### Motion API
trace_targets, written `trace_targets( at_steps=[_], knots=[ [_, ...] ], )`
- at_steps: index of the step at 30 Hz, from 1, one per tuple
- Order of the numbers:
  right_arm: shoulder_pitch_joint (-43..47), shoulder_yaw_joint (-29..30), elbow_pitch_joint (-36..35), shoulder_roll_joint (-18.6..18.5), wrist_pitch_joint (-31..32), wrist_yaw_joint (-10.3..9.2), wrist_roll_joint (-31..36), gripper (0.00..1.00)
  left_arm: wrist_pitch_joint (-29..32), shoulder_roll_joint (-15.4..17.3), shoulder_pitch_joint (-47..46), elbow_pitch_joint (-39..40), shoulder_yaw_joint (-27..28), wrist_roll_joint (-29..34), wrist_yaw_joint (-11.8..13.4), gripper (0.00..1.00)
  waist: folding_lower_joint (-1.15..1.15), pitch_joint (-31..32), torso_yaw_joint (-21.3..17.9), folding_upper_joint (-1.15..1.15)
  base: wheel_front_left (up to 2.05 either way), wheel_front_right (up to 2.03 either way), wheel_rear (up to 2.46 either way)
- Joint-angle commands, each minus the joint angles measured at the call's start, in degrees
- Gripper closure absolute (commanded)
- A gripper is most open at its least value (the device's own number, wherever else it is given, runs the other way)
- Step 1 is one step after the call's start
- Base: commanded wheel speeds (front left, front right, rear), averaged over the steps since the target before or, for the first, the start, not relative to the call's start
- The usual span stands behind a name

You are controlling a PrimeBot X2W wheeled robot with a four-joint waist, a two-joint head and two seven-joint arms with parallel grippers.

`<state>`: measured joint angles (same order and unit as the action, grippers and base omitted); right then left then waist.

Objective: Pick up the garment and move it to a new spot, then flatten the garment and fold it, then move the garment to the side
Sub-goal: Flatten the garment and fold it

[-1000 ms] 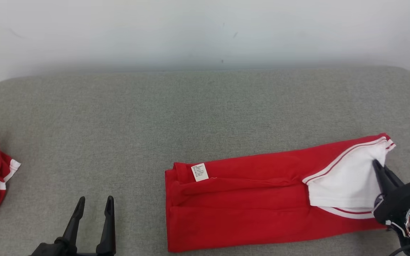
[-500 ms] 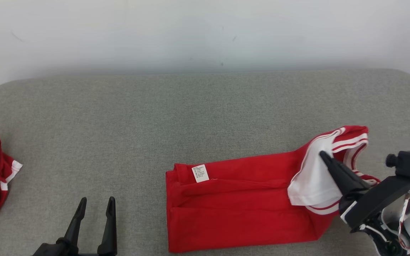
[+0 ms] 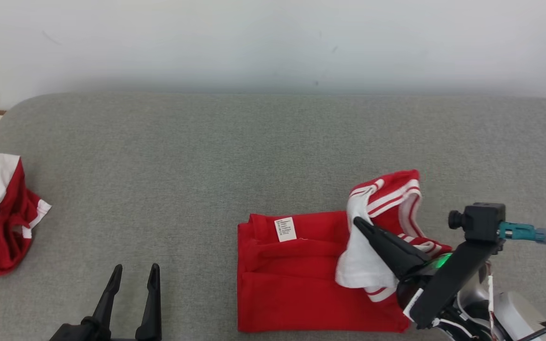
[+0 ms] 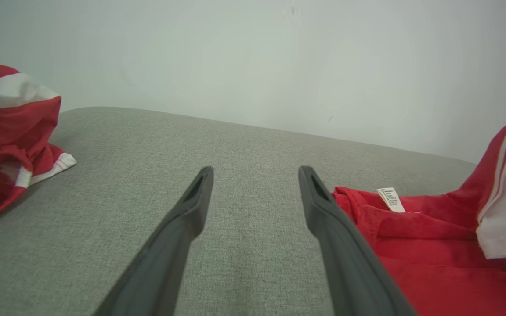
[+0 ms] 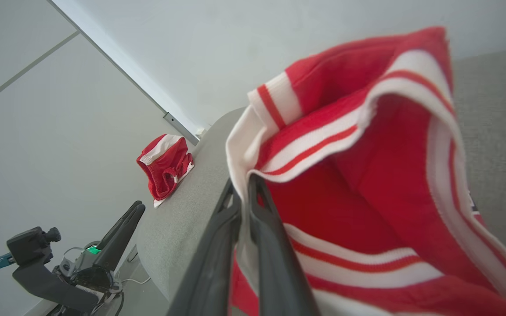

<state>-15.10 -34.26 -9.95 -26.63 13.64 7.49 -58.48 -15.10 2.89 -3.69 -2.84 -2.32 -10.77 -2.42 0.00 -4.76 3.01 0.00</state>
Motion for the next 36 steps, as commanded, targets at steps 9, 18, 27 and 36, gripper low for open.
trace_targets(
  at_steps=[9,18,27,36],
  knots=[
    [-3.9,-3.2,3.5,2.1,1.8,-0.01,1.6,1.00,-0.1,0.0,-0.9,-1.1,-1.2,-1.0,0.3,0.00,0.00,-0.1,2.4,0.00,0.00,0.00,0.00],
    [-6.7,-5.3,8.5,4.8,3.3,-0.01,2.7,1.00,-0.1,0.0,-1.7,-1.8,-3.2,-2.3,0.9,0.00,0.00,-0.5,4.8,0.00,0.00,0.00,0.00],
    [-7.9,-5.8,13.5,7.1,1.9,-0.01,4.5,0.00,-0.1,0.0,-2.0,-2.6,-4.2,-2.7,1.3,0.00,0.00,-0.3,6.3,0.00,0.00,0.00,0.00],
    [-8.1,-3.9,10.8,6.9,-2.4,-0.01,2.9,0.00,-0.1,0.0,-1.3,-2.8,-3.7,-2.2,1.2,0.00,0.00,0.3,5.5,0.00,0.00,0.00,0.00]
  ],
)
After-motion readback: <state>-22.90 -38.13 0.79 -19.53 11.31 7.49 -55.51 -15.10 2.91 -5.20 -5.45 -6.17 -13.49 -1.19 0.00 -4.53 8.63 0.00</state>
